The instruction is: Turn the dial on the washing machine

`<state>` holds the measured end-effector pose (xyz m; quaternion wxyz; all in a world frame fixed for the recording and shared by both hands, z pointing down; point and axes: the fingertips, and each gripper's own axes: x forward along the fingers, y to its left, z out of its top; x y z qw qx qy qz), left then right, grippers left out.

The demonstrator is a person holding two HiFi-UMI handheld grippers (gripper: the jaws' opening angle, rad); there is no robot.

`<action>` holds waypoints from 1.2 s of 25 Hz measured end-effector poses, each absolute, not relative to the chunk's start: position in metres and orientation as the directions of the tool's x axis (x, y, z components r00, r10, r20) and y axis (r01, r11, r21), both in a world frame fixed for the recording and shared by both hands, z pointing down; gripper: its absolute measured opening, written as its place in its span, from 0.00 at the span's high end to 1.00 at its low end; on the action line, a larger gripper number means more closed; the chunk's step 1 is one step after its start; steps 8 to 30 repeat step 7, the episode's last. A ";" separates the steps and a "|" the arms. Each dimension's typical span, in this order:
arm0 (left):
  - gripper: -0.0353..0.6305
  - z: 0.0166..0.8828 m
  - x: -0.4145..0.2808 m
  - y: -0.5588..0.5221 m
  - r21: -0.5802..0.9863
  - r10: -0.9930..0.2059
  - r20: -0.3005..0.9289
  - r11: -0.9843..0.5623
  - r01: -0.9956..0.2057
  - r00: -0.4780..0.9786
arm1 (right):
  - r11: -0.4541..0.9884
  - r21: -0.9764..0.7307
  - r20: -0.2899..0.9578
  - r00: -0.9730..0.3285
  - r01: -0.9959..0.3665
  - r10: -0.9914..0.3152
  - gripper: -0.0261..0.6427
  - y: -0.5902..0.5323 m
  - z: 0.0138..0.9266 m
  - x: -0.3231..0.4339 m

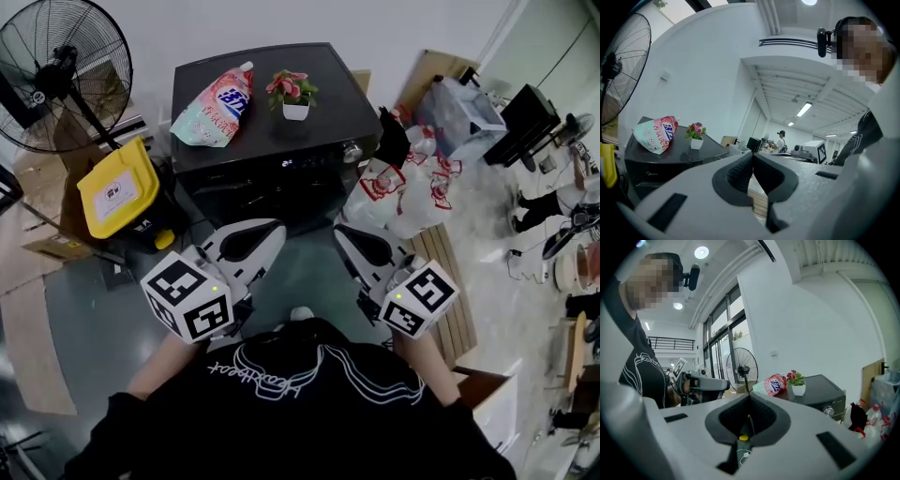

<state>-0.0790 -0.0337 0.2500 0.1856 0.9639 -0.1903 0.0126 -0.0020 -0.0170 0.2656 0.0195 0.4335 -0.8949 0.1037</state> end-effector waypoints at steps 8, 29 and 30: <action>0.94 0.260 -0.061 -0.051 0.365 -0.376 0.111 -0.846 -0.389 0.920 | 0.598 -0.182 0.129 -0.622 -0.780 -0.772 0.96 -0.035 0.275 0.016; 0.94 0.260 -0.061 -0.051 0.365 -0.376 0.111 -0.846 -0.389 0.920 | 0.598 -0.182 0.129 -0.622 -0.780 -0.772 0.96 -0.035 0.275 0.016; 0.94 0.260 -0.061 -0.051 0.365 -0.376 0.111 -0.846 -0.389 0.920 | 0.598 -0.182 0.129 -0.622 -0.780 -0.772 0.96 -0.035 0.275 0.016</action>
